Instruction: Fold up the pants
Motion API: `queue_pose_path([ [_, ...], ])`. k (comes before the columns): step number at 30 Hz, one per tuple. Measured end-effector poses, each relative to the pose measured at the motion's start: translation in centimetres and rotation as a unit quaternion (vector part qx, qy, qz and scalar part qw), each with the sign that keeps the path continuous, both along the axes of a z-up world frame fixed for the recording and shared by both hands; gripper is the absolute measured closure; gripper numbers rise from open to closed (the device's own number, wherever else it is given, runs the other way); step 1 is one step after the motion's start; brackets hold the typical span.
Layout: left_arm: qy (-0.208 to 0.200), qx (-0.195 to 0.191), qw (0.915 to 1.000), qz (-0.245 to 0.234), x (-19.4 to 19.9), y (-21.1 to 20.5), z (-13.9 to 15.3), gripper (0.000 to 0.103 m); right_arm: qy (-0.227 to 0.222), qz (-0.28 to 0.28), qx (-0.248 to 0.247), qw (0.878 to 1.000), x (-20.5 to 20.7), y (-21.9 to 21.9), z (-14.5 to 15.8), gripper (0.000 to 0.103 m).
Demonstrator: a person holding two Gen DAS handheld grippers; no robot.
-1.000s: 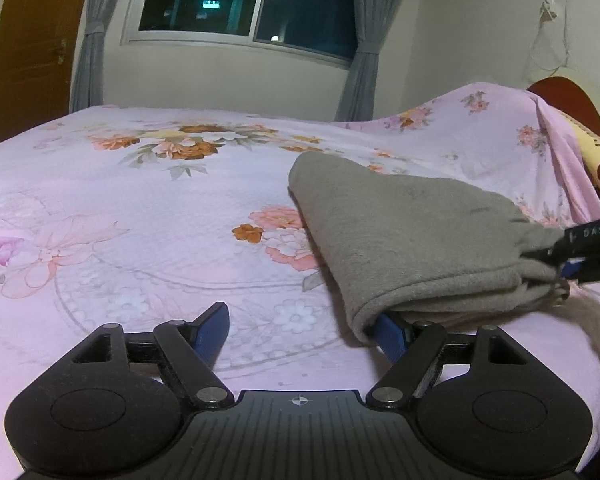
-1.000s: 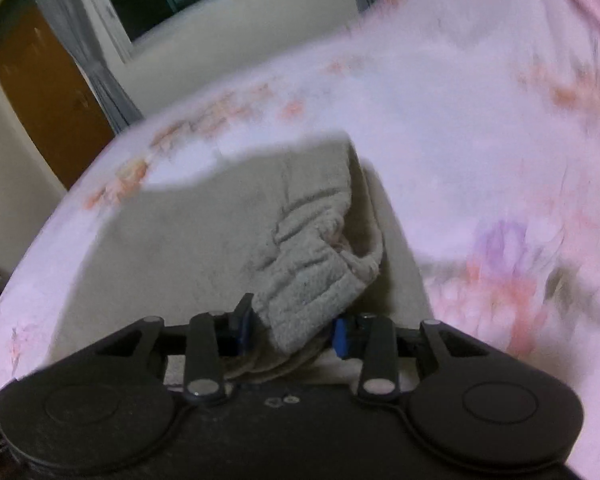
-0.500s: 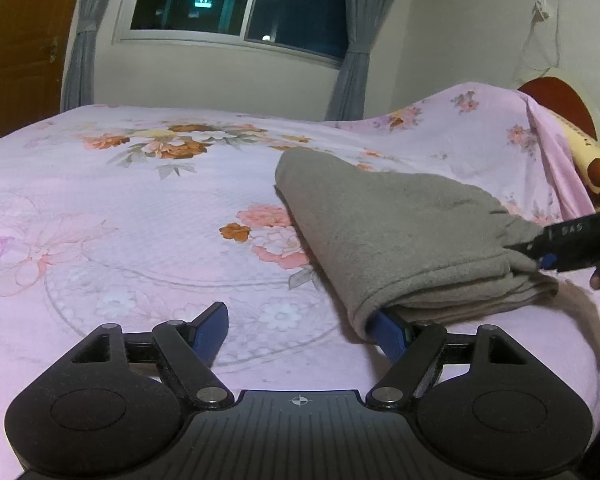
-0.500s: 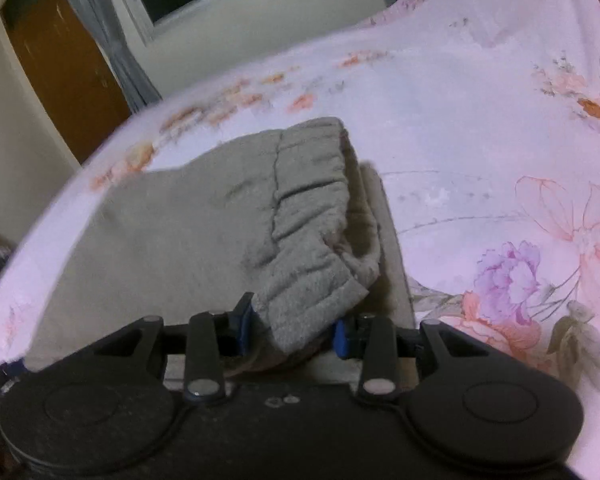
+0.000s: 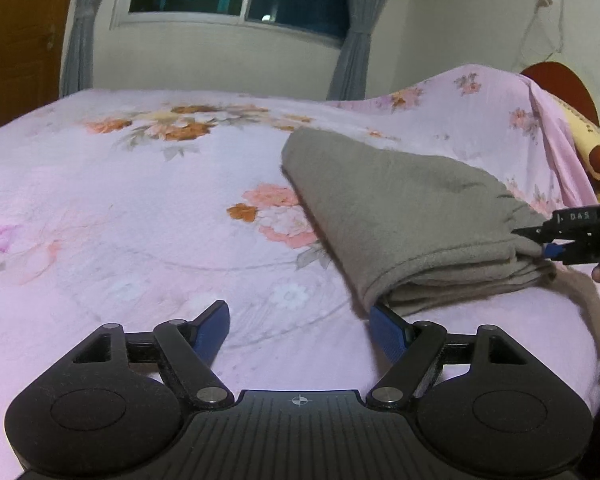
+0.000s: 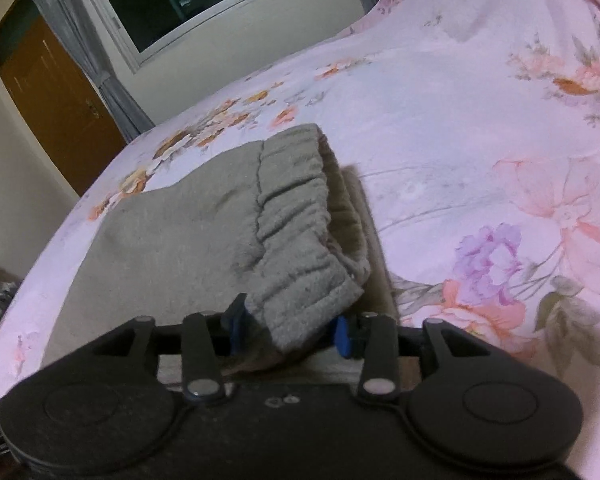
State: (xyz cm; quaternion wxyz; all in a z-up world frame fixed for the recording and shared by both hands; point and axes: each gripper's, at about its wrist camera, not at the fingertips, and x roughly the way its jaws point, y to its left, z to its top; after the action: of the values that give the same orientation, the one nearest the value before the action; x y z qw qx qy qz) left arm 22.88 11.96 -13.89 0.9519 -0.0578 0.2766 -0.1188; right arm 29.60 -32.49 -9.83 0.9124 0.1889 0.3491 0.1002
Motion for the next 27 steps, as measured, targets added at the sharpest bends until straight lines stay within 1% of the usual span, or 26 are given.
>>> queue_pose_path([
  [2,0.006,-0.043,0.999,0.009,-0.7,1.5,0.9,0.026,-0.006,0.003,-0.02,1.0,-0.6,-0.6,0.8,0.038],
  [3,0.002,-0.061,0.9981,0.009,-1.0,1.9,1.6,0.026,-0.02,0.001,-0.033,0.999,-1.1,-0.6,1.3,0.034],
  [4,-0.002,-0.065,0.9979,0.006,-1.1,2.1,2.2,0.026,-0.042,0.004,-0.049,0.998,-1.6,-0.6,2.2,0.035],
  [5,-0.006,-0.068,0.9977,-0.001,-0.8,1.9,2.9,0.026,-0.063,-0.004,-0.071,0.995,-2.2,-0.4,3.0,0.058],
  [6,-0.008,-0.07,0.9974,-0.01,-0.4,1.5,3.5,0.027,-0.083,-0.014,-0.1,0.991,-2.5,0.0,3.9,0.071],
  [7,-0.011,-0.073,0.9971,-0.02,0.2,0.8,4.1,0.029,-0.102,-0.016,-0.119,0.988,-2.5,0.5,4.9,0.08],
  [8,-0.016,-0.074,0.9966,-0.03,0.9,-0.2,4.7,0.051,-0.115,-0.012,-0.122,0.986,-2.4,0.8,5.4,0.084],
  [9,-0.015,-0.078,0.9958,-0.046,1.7,-1.3,5.1,0.071,-0.125,-0.001,-0.124,0.984,-2.1,1.3,5.9,0.085],
  [10,-0.008,-0.081,0.9946,-0.064,2.8,-2.6,5.3,0.073,-0.127,0.015,-0.131,0.983,-1.6,2.0,6.2,0.086],
  [12,-0.008,-0.073,0.9935,-0.087,3.8,-4.8,5.0,0.073,-0.122,0.042,-0.147,0.981,-1.0,3.2,5.8,0.086],
  [13,0.001,-0.063,0.9937,-0.093,3.9,-5.7,4.5,0.073,-0.109,0.055,-0.158,0.98,-0.5,3.7,5.1,0.086],
  [14,0.024,-0.048,0.9943,-0.092,4.3,-6.6,3.3,0.073,-0.079,0.065,-0.174,0.979,0.0,4.0,4.0,0.089],
  [15,0.038,-0.049,0.9939,-0.091,4.5,-6.9,2.3,0.073,-0.049,0.068,-0.186,0.979,0.6,4.0,2.5,0.089],
  [16,0.039,-0.068,0.9928,-0.091,4.4,-6.6,1.4,0.073,-0.044,0.068,-0.176,0.981,0.6,3.4,1.4,0.09],
  [17,0.04,-0.084,0.9919,-0.087,4.4,-6.2,1.2,0.073,-0.05,0.069,-0.161,0.983,0.4,2.8,1.3,0.09],
  [19,0.048,-0.105,0.9901,-0.08,4.7,-5.5,2.1,0.073,-0.04,0.069,-0.147,0.986,0.6,2.4,2.1,0.09],
  [20,0.038,-0.11,0.9903,-0.076,4.8,-5.2,2.8,0.073,-0.039,0.066,-0.139,0.987,0.8,2.4,2.8,0.09],
  [21,0.025,-0.111,0.9906,-0.076,4.9,-5.0,3.4,0.073,-0.05,0.067,-0.132,0.988,0.8,2.4,3.7,0.088],
  [23,0.006,-0.103,0.9921,-0.072,6.1,-4.9,4.7,0.073,-0.077,0.066,-0.136,0.985,1.1,2.7,4.9,0.084],
  [26,-0.004,-0.09,0.9938,-0.066,9.5,-5.5,6.1,0.073,-0.084,0.056,-0.131,0.986,3.4,3.0,5.8,0.083],
  [27,0.002,-0.084,0.9943,-0.067,10.8,-5.9,6.3,0.073,-0.085,0.054,-0.131,0.986,4.2,3.1,5.9,0.083],
])
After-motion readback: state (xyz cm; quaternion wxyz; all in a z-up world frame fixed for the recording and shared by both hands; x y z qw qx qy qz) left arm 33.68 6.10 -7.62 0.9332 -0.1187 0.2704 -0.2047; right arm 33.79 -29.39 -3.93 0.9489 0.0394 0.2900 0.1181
